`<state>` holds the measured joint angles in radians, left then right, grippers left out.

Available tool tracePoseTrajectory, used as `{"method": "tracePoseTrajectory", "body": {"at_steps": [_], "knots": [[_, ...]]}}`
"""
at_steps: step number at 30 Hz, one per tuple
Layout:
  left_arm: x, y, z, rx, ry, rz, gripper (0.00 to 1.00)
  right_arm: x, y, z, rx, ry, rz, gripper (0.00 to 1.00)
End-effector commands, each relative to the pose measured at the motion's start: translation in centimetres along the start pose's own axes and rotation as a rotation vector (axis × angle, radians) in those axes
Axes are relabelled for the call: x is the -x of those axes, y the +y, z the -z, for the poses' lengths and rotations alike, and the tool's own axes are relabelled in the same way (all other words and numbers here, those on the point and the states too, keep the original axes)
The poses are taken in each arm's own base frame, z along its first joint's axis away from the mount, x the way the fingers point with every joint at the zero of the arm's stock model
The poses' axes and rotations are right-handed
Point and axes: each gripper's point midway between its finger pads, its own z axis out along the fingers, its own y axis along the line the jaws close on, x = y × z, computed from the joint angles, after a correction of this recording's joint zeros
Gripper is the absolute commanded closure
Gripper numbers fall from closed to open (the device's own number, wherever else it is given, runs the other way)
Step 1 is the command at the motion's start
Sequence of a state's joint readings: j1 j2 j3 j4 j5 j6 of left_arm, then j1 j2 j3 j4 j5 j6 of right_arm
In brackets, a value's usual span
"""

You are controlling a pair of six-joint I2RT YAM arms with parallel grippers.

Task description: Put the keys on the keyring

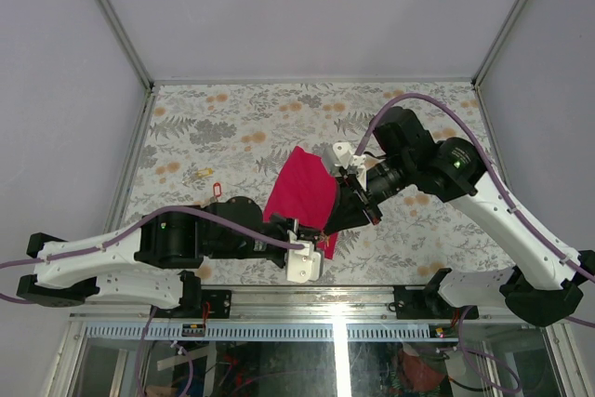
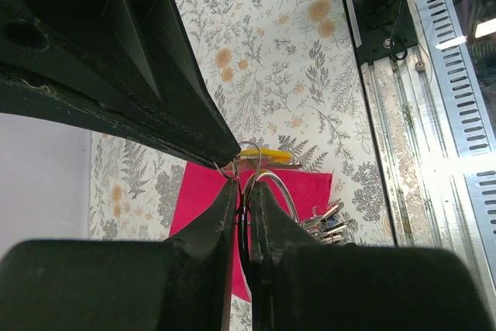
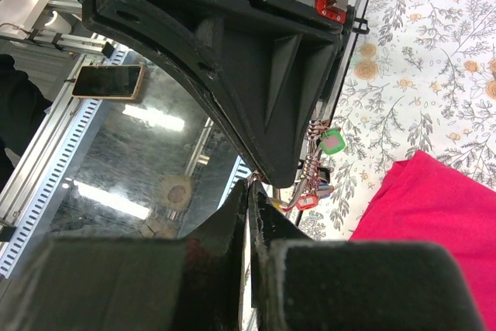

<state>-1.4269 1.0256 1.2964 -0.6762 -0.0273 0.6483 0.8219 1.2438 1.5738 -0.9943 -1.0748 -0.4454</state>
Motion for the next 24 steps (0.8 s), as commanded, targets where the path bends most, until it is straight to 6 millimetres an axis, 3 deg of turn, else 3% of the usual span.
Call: {"method": "tracePoseTrajectory", "body": {"at_steps": [1, 24], "knots": [[1.4, 4.5, 1.4, 0.167, -0.026, 0.026, 1.00, 0.4, 4.0, -0.4, 0.152, 0.002, -0.078, 1.00], [0.5, 6.3, 1.9, 0.151, -0.056, 0.070, 1.00, -0.2, 5.5, 0.2, 0.179, 0.021, -0.105, 1.00]]}}
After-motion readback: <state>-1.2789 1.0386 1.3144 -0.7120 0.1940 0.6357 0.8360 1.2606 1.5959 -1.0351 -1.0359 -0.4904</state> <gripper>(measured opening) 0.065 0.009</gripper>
